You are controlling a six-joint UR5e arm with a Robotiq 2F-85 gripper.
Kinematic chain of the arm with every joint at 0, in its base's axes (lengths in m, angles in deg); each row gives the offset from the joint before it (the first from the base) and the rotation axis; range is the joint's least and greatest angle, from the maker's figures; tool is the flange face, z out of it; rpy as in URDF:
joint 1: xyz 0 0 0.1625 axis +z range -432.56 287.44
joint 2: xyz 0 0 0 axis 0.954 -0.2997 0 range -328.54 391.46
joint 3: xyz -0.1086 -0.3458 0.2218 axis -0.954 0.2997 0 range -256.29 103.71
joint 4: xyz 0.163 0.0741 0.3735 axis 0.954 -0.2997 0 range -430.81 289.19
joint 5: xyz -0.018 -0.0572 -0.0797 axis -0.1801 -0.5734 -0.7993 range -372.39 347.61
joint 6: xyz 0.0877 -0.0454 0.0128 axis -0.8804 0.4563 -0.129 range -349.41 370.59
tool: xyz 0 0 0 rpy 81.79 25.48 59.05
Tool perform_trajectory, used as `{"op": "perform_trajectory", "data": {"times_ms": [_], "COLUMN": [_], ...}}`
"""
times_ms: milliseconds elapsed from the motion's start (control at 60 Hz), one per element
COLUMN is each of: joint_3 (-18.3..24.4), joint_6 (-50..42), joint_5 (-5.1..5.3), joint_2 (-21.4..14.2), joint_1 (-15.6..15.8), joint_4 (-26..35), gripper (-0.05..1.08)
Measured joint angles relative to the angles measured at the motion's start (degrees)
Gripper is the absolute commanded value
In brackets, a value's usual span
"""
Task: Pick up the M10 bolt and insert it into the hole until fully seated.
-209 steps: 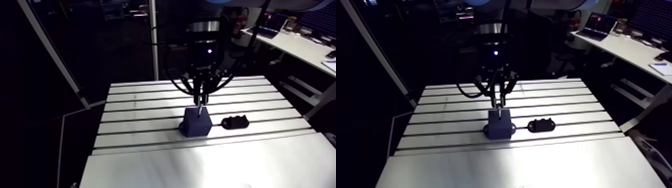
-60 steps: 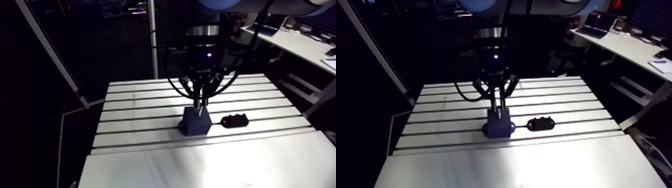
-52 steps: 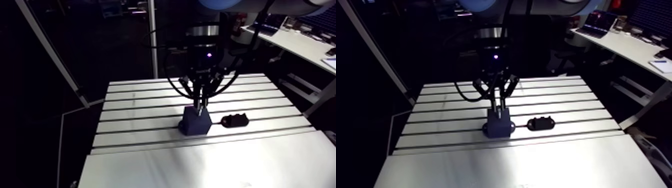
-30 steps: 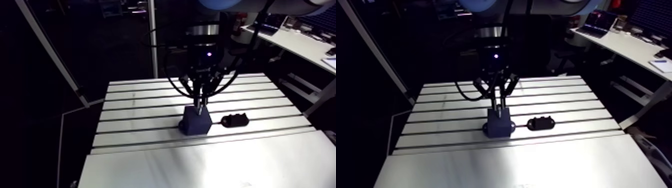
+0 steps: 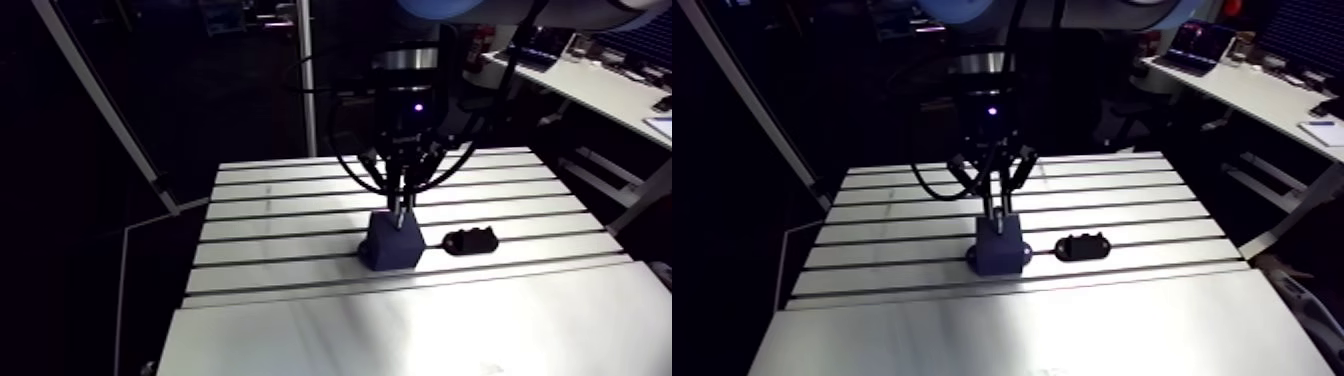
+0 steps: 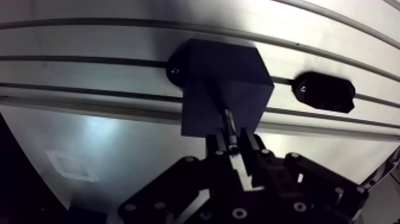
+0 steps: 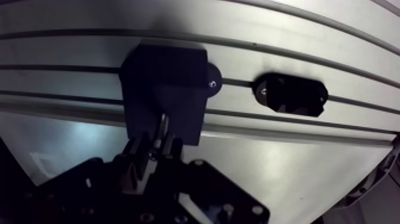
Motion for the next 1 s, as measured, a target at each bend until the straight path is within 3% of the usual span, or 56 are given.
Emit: {"op": "perform_trajectory", "data": {"times_ms": [1000], "joint_3": [-1.3], "joint_6": [-0.1], "joint_5": [0.16], "joint_2": [0.0], "joint_1": [0.0], "joint_4": [-0.6], "gripper": [1.08]}}
